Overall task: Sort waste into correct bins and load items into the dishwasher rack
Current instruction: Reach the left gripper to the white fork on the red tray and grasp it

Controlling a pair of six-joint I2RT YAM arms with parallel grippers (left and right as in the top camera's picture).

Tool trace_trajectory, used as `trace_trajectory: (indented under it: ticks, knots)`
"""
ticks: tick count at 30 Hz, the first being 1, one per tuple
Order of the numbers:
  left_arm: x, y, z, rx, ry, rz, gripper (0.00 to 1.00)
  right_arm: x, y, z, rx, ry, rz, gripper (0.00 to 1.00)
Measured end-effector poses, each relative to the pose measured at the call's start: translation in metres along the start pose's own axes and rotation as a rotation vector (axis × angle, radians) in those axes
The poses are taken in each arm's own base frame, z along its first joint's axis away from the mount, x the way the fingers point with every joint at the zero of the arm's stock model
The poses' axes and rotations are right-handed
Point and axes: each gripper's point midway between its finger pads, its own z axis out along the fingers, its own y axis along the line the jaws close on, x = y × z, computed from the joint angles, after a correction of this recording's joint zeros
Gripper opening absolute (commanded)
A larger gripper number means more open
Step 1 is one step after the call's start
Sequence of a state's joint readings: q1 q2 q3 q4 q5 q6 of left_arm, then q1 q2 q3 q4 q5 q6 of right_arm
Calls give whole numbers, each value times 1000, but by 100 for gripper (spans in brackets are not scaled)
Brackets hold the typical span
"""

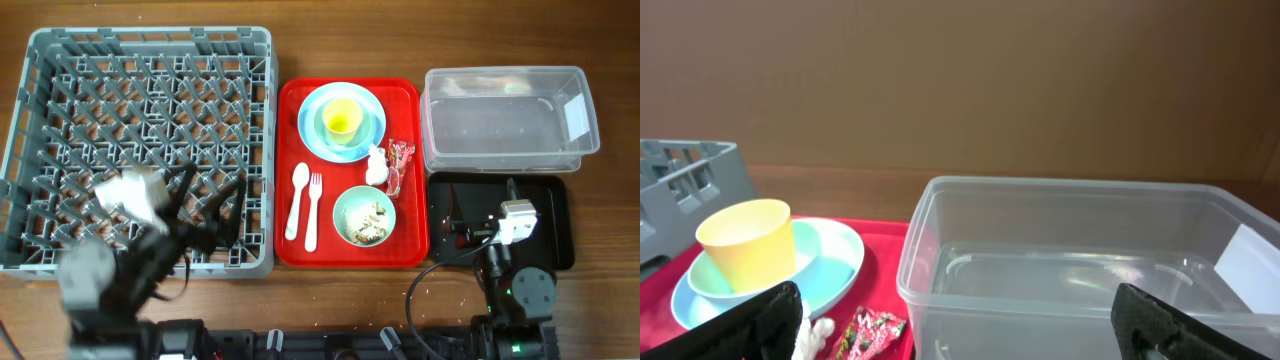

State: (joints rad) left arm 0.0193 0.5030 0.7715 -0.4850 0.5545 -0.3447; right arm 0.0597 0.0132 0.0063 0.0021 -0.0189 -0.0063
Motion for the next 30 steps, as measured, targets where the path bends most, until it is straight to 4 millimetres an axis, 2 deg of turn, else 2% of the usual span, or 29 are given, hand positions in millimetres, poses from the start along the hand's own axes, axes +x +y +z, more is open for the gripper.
trace_trajectory:
  ticks: [3,4,6,7,8,9,12,14,21,23,26,28,30]
  knots:
    - [5,-1,10,-74,315,-157,100,0,0,0,0,1,0,100]
    - [-4,-1,20,-88,403,-201,100,0,0,0,0,0,0,100]
    - [-3,7,36,-119,531,-282,100,0,0,0,0,1,0,100]
    - [-5,9,45,-122,584,-325,94,0,0,0,0,0,0,100]
    - [-6,14,56,-120,609,-345,18,0,0,0,0,0,0,100]
    - [2,25,70,-128,663,-387,4,0,0,0,0,0,0,100]
    - [38,42,79,-182,832,-502,4,0,0,0,0,0,0,100]
    - [59,45,81,-220,928,-520,4,0,0,0,0,0,0,100]
    - [123,31,82,-459,1092,-207,4,0,0,0,0,0,0,100]
    - [142,35,85,-533,1085,-163,11,0,0,0,0,0,0,100]
    - [173,34,94,-564,1068,-122,19,0,0,0,0,0,0,100]
    - [196,31,94,-560,1081,-94,20,0,0,0,0,0,0,100]
    - [210,28,96,-547,1080,-72,19,0,0,0,0,0,0,100]
